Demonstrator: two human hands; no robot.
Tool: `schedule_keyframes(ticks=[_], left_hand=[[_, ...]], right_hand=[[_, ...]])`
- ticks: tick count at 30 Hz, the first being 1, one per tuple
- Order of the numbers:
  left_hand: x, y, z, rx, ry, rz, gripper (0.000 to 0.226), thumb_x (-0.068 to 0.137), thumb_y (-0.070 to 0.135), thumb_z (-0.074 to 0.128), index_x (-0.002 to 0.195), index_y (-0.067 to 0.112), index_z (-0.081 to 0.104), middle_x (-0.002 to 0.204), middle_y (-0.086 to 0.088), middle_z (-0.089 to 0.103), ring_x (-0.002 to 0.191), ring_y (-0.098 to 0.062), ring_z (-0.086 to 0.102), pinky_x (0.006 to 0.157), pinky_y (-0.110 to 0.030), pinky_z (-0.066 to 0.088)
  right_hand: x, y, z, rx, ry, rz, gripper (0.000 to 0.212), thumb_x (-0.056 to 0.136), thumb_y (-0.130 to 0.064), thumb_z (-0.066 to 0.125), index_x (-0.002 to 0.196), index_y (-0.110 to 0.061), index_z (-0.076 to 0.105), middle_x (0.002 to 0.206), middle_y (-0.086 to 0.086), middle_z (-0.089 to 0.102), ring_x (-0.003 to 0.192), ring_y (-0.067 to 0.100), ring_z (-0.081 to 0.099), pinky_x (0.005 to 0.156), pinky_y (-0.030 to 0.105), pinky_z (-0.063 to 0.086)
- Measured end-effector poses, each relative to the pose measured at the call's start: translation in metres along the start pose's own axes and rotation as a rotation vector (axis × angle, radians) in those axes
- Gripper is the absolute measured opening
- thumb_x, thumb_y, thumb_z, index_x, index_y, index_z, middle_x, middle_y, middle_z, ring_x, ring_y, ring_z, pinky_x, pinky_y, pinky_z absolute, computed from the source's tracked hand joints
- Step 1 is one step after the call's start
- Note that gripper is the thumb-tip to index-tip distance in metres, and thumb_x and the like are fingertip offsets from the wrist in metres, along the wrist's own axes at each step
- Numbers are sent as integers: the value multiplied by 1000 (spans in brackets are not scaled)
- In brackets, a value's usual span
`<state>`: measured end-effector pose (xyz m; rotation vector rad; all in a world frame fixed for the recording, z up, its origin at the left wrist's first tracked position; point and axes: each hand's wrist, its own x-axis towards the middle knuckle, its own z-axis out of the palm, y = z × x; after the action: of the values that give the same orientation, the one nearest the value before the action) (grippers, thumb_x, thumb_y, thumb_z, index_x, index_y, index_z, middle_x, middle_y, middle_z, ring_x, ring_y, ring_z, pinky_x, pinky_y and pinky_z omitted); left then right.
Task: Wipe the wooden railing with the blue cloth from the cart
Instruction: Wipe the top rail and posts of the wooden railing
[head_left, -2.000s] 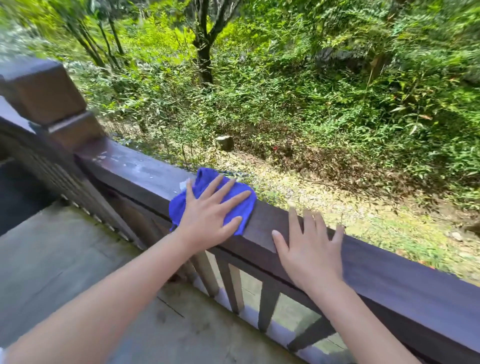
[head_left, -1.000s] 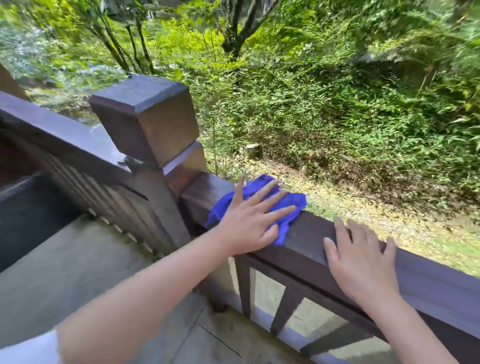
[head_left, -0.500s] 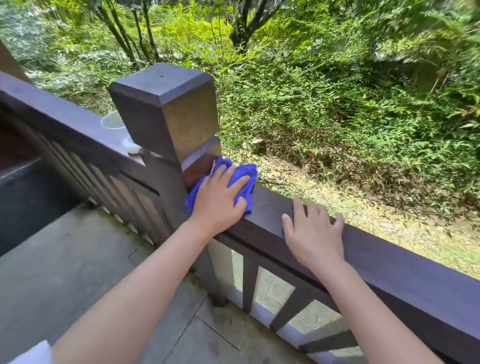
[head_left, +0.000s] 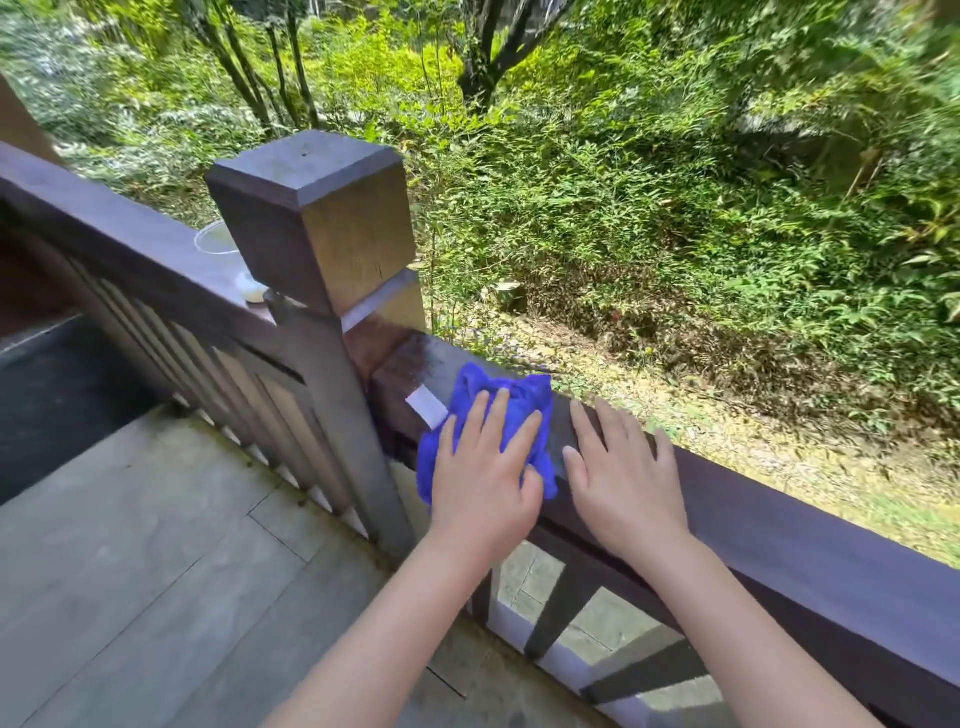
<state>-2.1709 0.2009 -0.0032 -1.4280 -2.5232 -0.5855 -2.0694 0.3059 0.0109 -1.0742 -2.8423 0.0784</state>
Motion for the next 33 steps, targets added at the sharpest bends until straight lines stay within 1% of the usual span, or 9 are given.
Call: schedule_keyframes(ticks=[3, 8, 12, 15, 18, 22, 26, 30, 33], left_hand=[[13, -30, -6, 34, -85, 49, 55, 81, 37, 29, 134, 33, 43, 152, -3, 32, 143, -21, 23, 110, -50, 26], [55, -60, -14, 53, -204, -162, 53, 87, 37, 35, 140, 34, 31, 158, -5, 15, 145, -23, 7, 114, -52, 15], [46, -54, -15, -7, -315, -87, 73, 74, 50, 25, 145, 38, 8, 159, -5, 2, 146, -22, -3, 115, -52, 10], [46, -73, -34, -77, -352, -4, 87, 68, 43, 33, 146, 32, -3, 159, -5, 3, 146, -20, -2, 116, -52, 15], [50, -93, -46, -8, -432, 77, 87, 76, 32, 50, 148, 22, 1, 159, -9, -2, 146, -22, -4, 119, -44, 10], [58, -105, -49, -34, -511, 100, 83, 82, 28, 61, 147, 15, 10, 159, -10, 1, 146, -22, -1, 119, -35, 5], [56, -109, -52, -118, -364, 71, 74, 76, 24, 70, 140, 17, 36, 152, -7, 31, 140, -22, 24, 115, -33, 19], [38, -102, -47, -90, -209, 101, 59, 78, 17, 68, 133, 13, 47, 139, -7, 49, 131, -22, 37, 109, -31, 28], [29, -100, -51, -84, -152, 149, 50, 77, 13, 66, 126, 11, 55, 126, -6, 59, 121, -25, 46, 102, -34, 38]], right_hand=[[-12, 13, -2, -17, -15, -5, 56, 92, -46, 13, 145, -29, 10, 157, -1, 14, 142, 21, 16, 115, 47, 12], [-13, 13, -7, 43, -81, -12, 54, 95, -45, 14, 146, -29, 7, 158, 0, 9, 144, 21, 8, 116, 49, 7], [-5, 6, -24, 126, -114, 13, 55, 94, -43, 30, 145, -26, 16, 156, 4, 18, 143, 25, 15, 115, 52, 10], [8, -15, -37, 200, -5, -97, 58, 91, -41, 43, 143, -25, 22, 155, 5, 20, 142, 24, 18, 115, 48, 13], [31, -46, -43, 252, 22, -279, 60, 88, -37, 50, 142, -22, 28, 155, 5, 22, 141, 22, 21, 113, 42, 19], [60, -75, -36, 247, -180, -332, 62, 88, -33, 52, 143, -21, 27, 156, 6, 19, 141, 25, 21, 113, 43, 26], [65, -80, -28, 322, -160, -300, 56, 84, -29, 57, 136, -20, 41, 149, 8, 34, 134, 28, 34, 105, 43, 36], [53, -81, -22, 361, -30, -284, 49, 81, -24, 60, 129, -17, 50, 137, 8, 50, 128, 27, 42, 101, 43, 41], [41, -81, -17, 357, 41, -298, 42, 81, -19, 58, 123, -17, 55, 123, 8, 58, 117, 28, 46, 91, 45, 47]])
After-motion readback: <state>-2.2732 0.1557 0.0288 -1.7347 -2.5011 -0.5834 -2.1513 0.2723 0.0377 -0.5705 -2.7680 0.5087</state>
